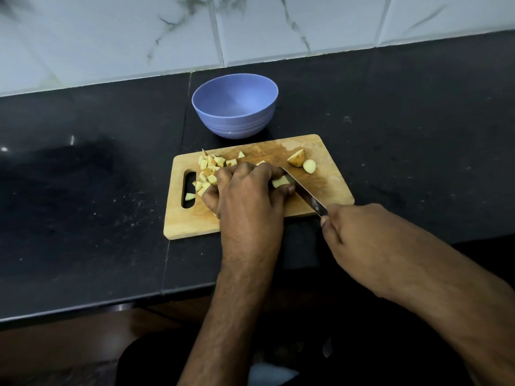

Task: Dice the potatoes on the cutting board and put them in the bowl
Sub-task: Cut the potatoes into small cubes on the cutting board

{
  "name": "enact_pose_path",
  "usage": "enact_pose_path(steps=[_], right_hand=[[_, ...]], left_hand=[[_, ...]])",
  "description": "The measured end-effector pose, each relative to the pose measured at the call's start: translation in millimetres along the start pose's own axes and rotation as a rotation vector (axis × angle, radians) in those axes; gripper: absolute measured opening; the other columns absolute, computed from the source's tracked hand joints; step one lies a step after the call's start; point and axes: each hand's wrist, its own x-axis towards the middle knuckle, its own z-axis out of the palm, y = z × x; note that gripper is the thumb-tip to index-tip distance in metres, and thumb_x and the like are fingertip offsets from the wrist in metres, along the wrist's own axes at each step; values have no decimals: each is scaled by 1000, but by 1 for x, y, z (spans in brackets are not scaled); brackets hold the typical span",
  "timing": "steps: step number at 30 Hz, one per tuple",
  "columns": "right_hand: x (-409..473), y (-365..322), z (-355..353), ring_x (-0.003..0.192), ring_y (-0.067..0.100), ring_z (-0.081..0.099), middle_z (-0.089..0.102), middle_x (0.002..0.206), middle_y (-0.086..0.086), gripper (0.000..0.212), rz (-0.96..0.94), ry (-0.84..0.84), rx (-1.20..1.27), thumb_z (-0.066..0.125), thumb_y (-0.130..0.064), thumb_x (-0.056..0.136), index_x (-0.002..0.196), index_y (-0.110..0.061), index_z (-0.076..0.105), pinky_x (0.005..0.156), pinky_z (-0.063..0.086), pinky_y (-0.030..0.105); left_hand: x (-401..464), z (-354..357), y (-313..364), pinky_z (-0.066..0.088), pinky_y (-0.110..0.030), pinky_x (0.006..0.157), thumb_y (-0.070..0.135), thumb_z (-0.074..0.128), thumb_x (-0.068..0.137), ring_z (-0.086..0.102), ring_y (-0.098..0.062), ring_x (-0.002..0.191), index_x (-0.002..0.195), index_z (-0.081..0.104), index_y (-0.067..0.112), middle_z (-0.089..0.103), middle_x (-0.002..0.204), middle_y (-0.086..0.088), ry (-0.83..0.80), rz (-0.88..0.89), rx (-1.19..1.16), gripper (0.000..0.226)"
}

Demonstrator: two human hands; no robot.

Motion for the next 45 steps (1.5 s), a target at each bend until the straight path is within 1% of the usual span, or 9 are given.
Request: enact_pose_path(steps=[2,7,13,17,24,29,32,39,45], right_hand=[[-6,4,-1,54,6,43,41,67,-9,23,45,-63,22,32,-28,107,100,-23,54,43,33,15],[-29,7,-13,33,-7,48,52,67,-1,35,65,-117,-93,25,-42,105,74,-26,35,36,31,15],[-36,8,-2,59,7,53,53,69,-6,34,30,-11,-124,22,-47,103,77,-28,33,54,42,22],[-38,9,-6,54,5,52,52,65,-8,31,-11,51,-153,19,-50,102,81,-33,35,47,32,18],[-20,0,-9,55,6,49,50,67,-8,32,-87,102,-198,21,-49,102,91,-31,45,48,34,24],[-12,-5,-7,54,5,42,47,69,-9,30,-91,59,-251,22,-47,103,96,-32,46,46,28,22],[-9,-6,-6,58,6,47,49,71,-8,29,-77,4,-247,23,-45,104,101,-32,48,51,37,25],[-4,2,-8,54,5,35,39,64,-8,34,-45,-73,-241,25,-39,100,68,-28,24,66,42,31],[-22,2,-23,62,9,49,51,76,-6,27,-2,-169,-256,24,-43,104,87,-28,38,60,46,31]], left_hand=[[-1,0,0,14,-34,93,49,68,90,34,-11,128,114,67,37,61,121,16,9,-6,9,27],[-1,-1,1,9,-31,90,55,68,87,39,-12,123,109,65,33,62,113,15,50,-19,21,31],[-6,-4,-1,12,-34,92,56,71,84,37,-11,125,110,66,34,63,111,16,30,-45,7,35],[-10,-7,-5,21,-42,104,43,71,90,36,-12,130,112,68,35,64,116,15,44,-56,-13,24],[-8,-11,-3,11,-31,95,36,74,90,37,-7,127,111,71,34,59,103,22,31,-99,-83,22],[-8,-11,-1,8,-26,89,34,73,90,39,-7,126,113,72,35,65,110,19,44,-84,-48,23],[-8,-11,-2,7,-24,86,35,73,90,39,-6,126,114,72,36,65,112,20,37,-84,-40,24],[-7,-9,-4,11,-28,91,36,74,89,38,-5,123,109,71,35,64,106,19,41,-94,-62,20],[-10,-7,-5,18,-34,96,37,73,89,41,-8,122,105,69,33,65,105,17,91,-95,-51,17]])
